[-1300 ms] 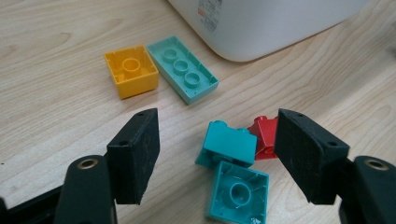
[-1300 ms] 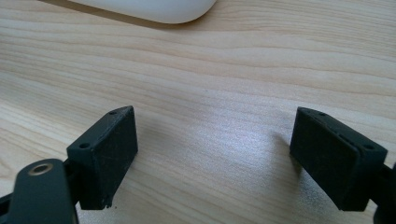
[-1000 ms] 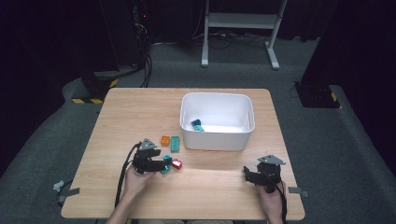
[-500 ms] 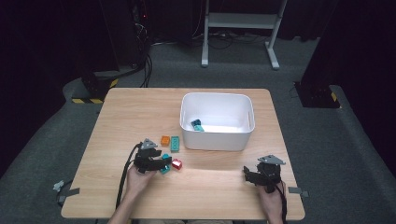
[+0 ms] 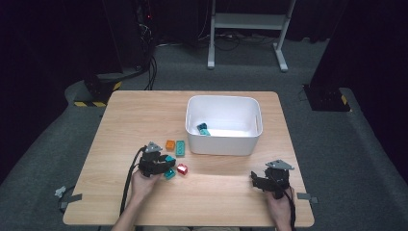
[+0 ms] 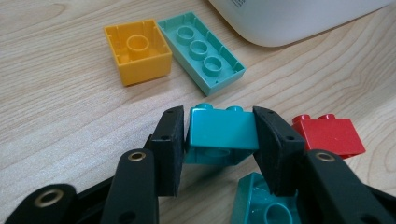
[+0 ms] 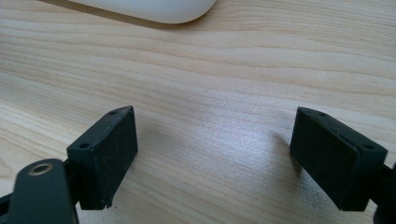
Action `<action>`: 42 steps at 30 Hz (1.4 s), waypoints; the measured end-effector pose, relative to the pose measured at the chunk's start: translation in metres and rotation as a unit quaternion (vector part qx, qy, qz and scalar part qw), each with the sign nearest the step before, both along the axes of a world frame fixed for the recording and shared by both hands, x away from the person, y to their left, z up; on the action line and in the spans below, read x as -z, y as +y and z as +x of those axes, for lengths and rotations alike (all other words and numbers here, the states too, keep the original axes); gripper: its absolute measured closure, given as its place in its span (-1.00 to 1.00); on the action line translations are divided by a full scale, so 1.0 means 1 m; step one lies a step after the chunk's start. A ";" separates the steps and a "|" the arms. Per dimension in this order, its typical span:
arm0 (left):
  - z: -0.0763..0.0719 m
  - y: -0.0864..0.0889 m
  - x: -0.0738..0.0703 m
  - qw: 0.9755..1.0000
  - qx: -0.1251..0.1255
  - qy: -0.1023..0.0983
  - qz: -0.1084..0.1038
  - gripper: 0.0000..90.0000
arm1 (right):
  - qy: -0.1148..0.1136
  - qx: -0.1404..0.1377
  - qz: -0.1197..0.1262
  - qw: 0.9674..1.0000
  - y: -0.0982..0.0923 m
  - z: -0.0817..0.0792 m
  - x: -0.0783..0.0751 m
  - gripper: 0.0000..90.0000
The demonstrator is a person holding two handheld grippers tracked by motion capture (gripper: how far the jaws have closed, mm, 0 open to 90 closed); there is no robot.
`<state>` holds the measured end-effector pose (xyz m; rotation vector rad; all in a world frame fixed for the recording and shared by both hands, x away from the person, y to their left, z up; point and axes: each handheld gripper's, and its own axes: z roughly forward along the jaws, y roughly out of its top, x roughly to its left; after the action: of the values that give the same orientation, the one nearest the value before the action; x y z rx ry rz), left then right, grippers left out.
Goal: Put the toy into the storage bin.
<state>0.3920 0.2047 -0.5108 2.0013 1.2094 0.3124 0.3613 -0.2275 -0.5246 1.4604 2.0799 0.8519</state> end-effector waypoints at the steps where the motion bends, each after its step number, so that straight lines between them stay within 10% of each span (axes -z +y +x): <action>1: 0.000 0.000 -0.001 1.000 0.001 -0.002 0.005 0.23 | 0.000 0.000 0.000 1.000 0.000 0.000 0.000 -0.67; 42: -0.002 0.005 -0.049 0.999 0.012 -0.031 -0.024 0.30 | 0.000 0.000 0.000 1.000 0.000 0.000 0.000 -0.67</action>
<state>0.3903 0.2100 -0.4622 1.9493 1.1436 0.3288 0.3613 -0.2276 -0.5246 1.4602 2.0800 0.8517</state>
